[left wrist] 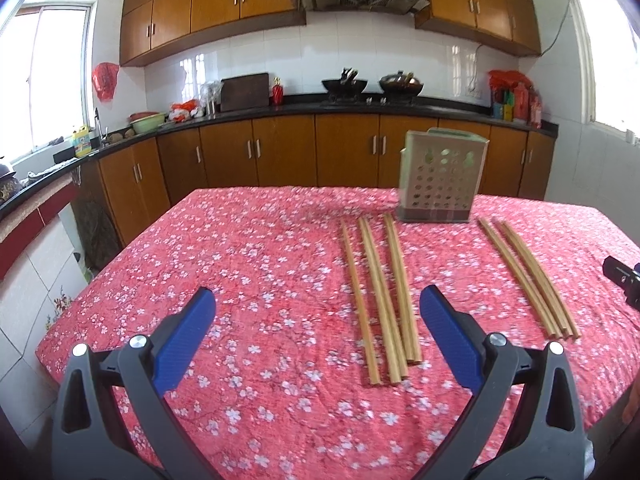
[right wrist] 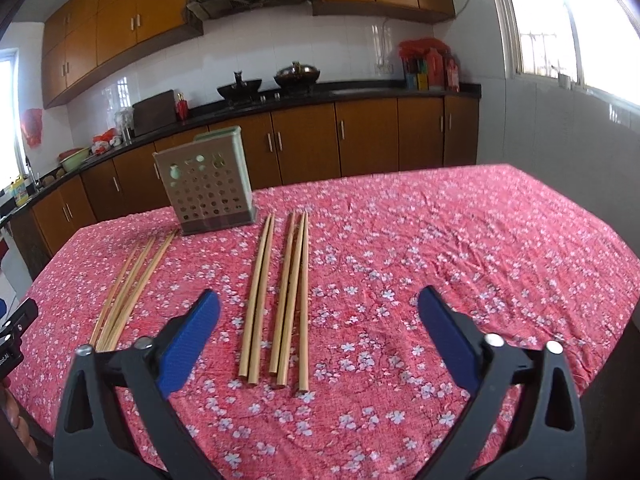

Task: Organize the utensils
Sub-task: 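Lower the right tool onto a bamboo chopstick and close it while the left tool grasps another, then lift the held chopsticks off the cloth with both tools, then carry both chopsticks upright over the metal holder and open both tools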

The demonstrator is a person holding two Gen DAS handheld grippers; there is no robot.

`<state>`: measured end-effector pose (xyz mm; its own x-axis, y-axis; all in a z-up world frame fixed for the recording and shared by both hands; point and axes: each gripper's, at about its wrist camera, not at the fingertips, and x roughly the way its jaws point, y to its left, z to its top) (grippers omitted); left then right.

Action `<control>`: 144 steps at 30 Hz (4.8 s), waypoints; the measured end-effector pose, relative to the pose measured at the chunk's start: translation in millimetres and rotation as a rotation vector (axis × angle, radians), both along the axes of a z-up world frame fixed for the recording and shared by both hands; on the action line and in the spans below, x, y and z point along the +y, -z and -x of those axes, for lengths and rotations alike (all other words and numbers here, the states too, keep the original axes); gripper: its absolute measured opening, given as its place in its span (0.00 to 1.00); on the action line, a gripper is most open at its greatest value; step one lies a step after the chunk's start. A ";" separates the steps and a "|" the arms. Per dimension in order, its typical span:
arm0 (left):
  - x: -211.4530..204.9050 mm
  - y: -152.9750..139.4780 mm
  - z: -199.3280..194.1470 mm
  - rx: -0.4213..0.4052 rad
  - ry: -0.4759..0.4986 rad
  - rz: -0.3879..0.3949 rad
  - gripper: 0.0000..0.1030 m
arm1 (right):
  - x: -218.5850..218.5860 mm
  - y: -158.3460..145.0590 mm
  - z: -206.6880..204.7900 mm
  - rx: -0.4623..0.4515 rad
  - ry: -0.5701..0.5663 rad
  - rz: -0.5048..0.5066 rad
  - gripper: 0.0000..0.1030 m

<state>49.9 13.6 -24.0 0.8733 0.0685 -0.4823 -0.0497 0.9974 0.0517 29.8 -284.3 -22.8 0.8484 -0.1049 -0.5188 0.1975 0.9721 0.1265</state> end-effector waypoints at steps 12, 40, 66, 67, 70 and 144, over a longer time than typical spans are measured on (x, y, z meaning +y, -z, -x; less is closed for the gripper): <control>12.4 22.2 -55.1 0.209 0.020 0.069 0.70 | -6.7 42.6 -59.2 0.299 -0.088 -0.131 0.21; 17.1 55.5 -143.2 0.417 0.071 0.025 0.08 | -22.5 50.3 -100.5 0.324 -0.040 -0.042 0.07; 48.5 58.5 -140.6 0.387 0.075 0.057 0.08 | -45.1 48.7 -110.7 0.317 -0.008 -0.054 0.07; 48.7 58.0 -140.6 0.386 0.076 0.054 0.08 | -45.6 48.5 -110.9 0.317 -0.010 -0.055 0.07; 47.9 55.3 -139.2 0.385 0.079 0.037 0.07 | -47.6 42.8 -105.3 0.296 -0.012 -0.060 0.07; -33.0 -183.4 -190.0 -0.215 0.160 0.285 0.31 | -12.7 -169.9 -147.2 -0.344 -0.143 -0.148 0.38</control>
<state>239.8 -19.4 159.4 0.9454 -0.1872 -0.2667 0.1283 0.9663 -0.2233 176.9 -297.0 147.1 0.9758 0.0811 -0.2030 -0.0162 0.9530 0.3026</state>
